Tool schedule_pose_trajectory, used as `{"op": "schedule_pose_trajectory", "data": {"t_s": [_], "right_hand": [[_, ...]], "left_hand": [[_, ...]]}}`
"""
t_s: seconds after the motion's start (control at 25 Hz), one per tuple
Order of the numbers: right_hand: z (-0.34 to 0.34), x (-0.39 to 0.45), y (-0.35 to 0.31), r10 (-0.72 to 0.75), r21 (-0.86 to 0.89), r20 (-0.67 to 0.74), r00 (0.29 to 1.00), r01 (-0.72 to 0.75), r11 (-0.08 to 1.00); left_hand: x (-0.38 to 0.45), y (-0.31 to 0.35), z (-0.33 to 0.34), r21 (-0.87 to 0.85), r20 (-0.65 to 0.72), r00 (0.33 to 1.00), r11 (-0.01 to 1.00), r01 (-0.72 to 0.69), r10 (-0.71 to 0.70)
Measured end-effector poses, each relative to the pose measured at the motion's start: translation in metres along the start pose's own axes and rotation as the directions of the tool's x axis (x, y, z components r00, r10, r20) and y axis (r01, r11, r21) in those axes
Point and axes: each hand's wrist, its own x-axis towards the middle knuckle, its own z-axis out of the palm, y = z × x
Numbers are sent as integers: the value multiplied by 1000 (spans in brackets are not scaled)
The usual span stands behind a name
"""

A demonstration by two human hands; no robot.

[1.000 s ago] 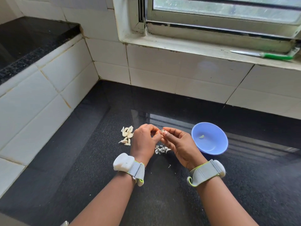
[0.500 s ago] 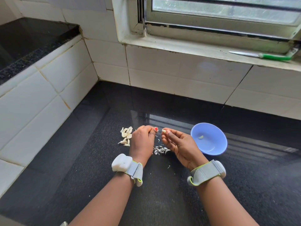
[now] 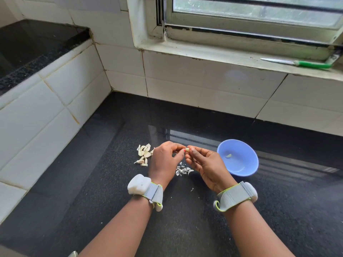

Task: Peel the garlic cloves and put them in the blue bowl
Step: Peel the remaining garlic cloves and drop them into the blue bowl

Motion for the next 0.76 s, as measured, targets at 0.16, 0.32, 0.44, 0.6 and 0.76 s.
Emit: {"op": "schedule_pose_trajectory", "data": {"t_s": [0.16, 0.32, 0.44, 0.6, 0.76], "right_hand": [[1, -1, 1, -26, -40, -14, 1000, 25, 999], [0, 0, 4, -91, -176, -39, 995, 83, 981], [-1, 2, 7, -135, -265, -29, 990, 123, 956], [-5, 4, 8, -139, -259, 23, 990, 140, 956], [-8, 5, 9, -143, -242, 48, 989, 151, 959]], "left_hand": [[1, -2, 1, 83, 24, 998, 995, -60, 58], [1, -3, 3, 191, 59, 988, 969, -155, 146], [0, -4, 4, 201, 49, 988, 967, -155, 148], [1, -4, 1, 127, 63, 996, 989, -78, 70], [1, -2, 0, 101, 61, 997, 994, -49, 43]]}}
